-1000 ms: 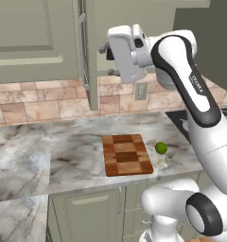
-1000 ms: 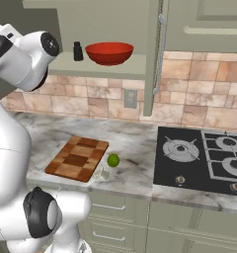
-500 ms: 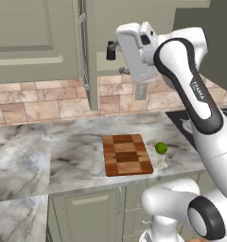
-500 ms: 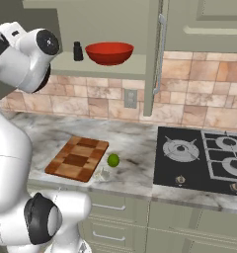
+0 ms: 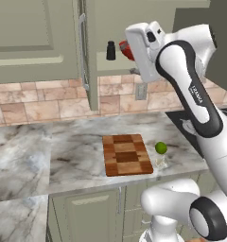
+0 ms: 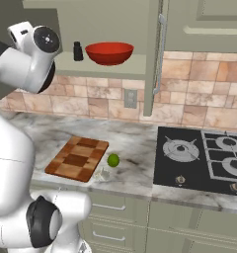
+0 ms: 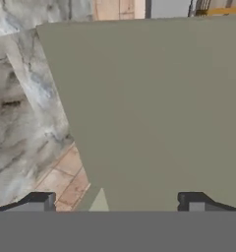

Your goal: Open the cabinet. Place the bowl and condiment on the counter. Then place the lime and garlic on the cutting board.

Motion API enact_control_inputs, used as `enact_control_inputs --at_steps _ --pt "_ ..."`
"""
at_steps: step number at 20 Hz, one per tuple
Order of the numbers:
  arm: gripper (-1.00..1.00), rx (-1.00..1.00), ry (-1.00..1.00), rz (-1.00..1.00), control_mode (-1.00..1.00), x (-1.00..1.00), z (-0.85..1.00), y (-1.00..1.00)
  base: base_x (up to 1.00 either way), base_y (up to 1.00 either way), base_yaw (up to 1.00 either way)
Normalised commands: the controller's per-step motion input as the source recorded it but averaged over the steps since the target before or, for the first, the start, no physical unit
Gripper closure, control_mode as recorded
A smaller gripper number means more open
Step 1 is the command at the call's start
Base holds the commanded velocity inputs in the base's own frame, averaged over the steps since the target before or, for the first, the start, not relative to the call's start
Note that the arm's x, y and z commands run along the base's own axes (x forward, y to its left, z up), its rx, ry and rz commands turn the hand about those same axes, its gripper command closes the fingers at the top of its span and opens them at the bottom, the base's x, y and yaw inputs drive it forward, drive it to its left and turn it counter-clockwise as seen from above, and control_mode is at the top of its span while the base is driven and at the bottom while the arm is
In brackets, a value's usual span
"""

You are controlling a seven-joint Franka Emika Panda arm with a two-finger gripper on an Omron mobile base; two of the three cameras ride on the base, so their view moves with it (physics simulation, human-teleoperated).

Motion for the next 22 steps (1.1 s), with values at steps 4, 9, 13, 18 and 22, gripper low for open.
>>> enact_control_inputs --at_steps 4,9,13,18,22 --pt "-1.00 0.00 0.13 -0.14 -1.00 0.13 0.00 -0.36 0.00 0.00 0.00" --pt "-1.00 0.00 0.15 -0.13 -1.00 0.13 -0.01 -0.38 0.00 0.00 0.00" --pt "-1.00 0.00 0.13 -0.13 -1.00 0.14 -0.02 -0.39 0.00 0.00 0.00" --pt "-1.00 0.00 0.11 -0.13 -1.00 0.14 -0.05 -0.39 0.00 0.00 0.00" --pt "-1.00 0.00 0.06 -0.12 -1.00 0.15 -0.13 -0.28 0.00 0.00 0.00"
